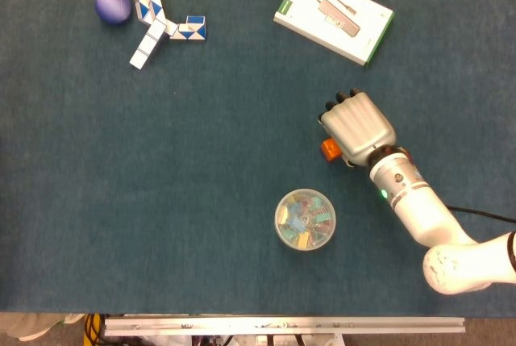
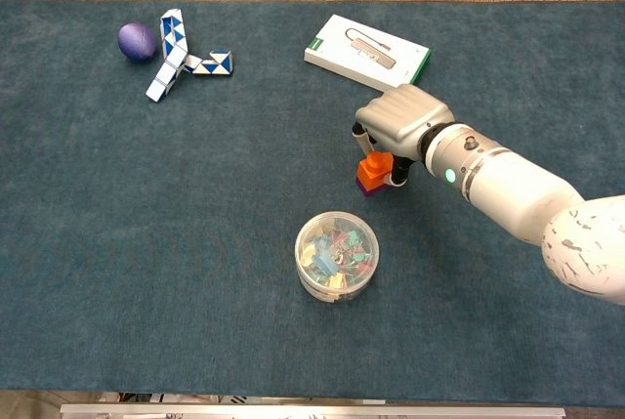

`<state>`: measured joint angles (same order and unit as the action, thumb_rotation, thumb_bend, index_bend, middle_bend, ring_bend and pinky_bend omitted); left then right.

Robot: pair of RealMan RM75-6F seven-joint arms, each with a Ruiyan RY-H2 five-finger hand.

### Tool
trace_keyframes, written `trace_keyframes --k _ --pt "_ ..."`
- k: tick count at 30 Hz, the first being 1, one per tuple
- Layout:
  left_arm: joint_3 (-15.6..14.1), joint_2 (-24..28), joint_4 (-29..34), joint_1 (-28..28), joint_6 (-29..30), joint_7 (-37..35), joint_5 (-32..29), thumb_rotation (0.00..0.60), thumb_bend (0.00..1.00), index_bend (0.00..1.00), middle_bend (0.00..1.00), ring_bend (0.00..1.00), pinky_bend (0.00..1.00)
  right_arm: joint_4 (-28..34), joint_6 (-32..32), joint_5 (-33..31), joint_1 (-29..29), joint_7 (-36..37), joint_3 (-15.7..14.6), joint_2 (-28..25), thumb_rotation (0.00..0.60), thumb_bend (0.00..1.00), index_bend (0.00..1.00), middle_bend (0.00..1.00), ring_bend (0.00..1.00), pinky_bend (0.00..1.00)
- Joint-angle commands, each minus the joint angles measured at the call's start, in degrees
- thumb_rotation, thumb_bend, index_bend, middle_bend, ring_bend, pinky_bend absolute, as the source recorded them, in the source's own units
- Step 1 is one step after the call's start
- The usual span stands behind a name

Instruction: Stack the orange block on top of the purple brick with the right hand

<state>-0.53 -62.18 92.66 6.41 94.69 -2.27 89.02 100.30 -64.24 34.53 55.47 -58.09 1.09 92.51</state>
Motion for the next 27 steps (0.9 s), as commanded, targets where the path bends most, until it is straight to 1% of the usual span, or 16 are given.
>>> trace_keyframes --k 1,2,5,7,10,13,19,23,24,27 --pt "0.02 0.01 0.03 -0.05 -0.02 0.02 0.06 0.600 0.24 0.33 0.33 0.29 0.18 0.76 0.75 1.14 -0.40 1.86 0.25 -0.96 0.600 0.35 0.60 0.38 0.26 0.30" --pt "0.02 0.00 0.02 -0.07 -0.04 0.06 0.08 0.600 0.24 0.33 0.33 0.29 0.18 1.06 0.99 1.33 -0.48 2.25 0.22 -1.31 0.600 0.33 0.58 0.37 0.26 0.30" --pt "0.02 -0.04 0.12 -0.17 -0.16 0.22 0.15 0.600 0.24 0.33 0.33 0.29 0.18 2.11 1.60 1.91 -0.56 3.26 0.30 -2.51 0.600 0.19 0.41 0.32 0.23 0.30" --pt "0.03 -0.05 0.24 -0.21 -0.17 0.35 0.20 0.600 0.24 0.33 0.33 0.29 0.18 2.91 1.81 2.54 -0.74 4.22 0.43 -3.30 0.600 0.13 0.34 0.29 0.20 0.30" --pt "0.05 0.01 0.45 -0.25 -0.21 0.54 0.19 0.600 0.24 0.33 0.33 0.29 0.18 4.07 1.73 3.57 -1.12 5.60 0.62 -4.56 0.600 0.07 0.27 0.25 0.17 0.28" --pt "0.09 0.07 0.60 -0.32 -0.30 0.67 0.16 0.600 0.24 0.33 0.33 0.29 0.18 5.22 1.59 4.28 -1.52 6.76 0.71 -6.32 0.600 0.06 0.23 0.23 0.15 0.27" --pt "0.28 0.14 0.80 -0.45 -0.28 0.85 0.07 0.600 0.24 0.33 0.33 0.29 0.18 7.78 -0.28 7.96 -3.85 10.54 0.43 -11.26 0.600 0.06 0.23 0.22 0.14 0.27" --pt "0.59 0.13 0.97 -0.68 -0.29 1.05 -0.03 0.600 0.24 0.33 0.33 0.29 0.18 8.47 -2.91 12.90 -7.04 14.17 -0.86 -15.30 0.600 0.08 0.23 0.24 0.14 0.27" --pt "0.69 0.10 1.00 -0.73 -0.24 1.13 -0.05 0.600 0.24 0.33 0.33 0.29 0.18 8.29 -3.66 14.31 -7.95 15.19 -1.26 -16.04 0.600 0.09 0.23 0.25 0.14 0.27" --pt "0.90 0.01 1.04 -0.79 -0.16 1.38 -0.24 0.600 0.24 0.33 0.33 0.29 0.18 6.82 -6.29 20.26 -11.50 19.96 -2.78 -18.50 0.600 0.16 0.31 0.31 0.19 0.28"
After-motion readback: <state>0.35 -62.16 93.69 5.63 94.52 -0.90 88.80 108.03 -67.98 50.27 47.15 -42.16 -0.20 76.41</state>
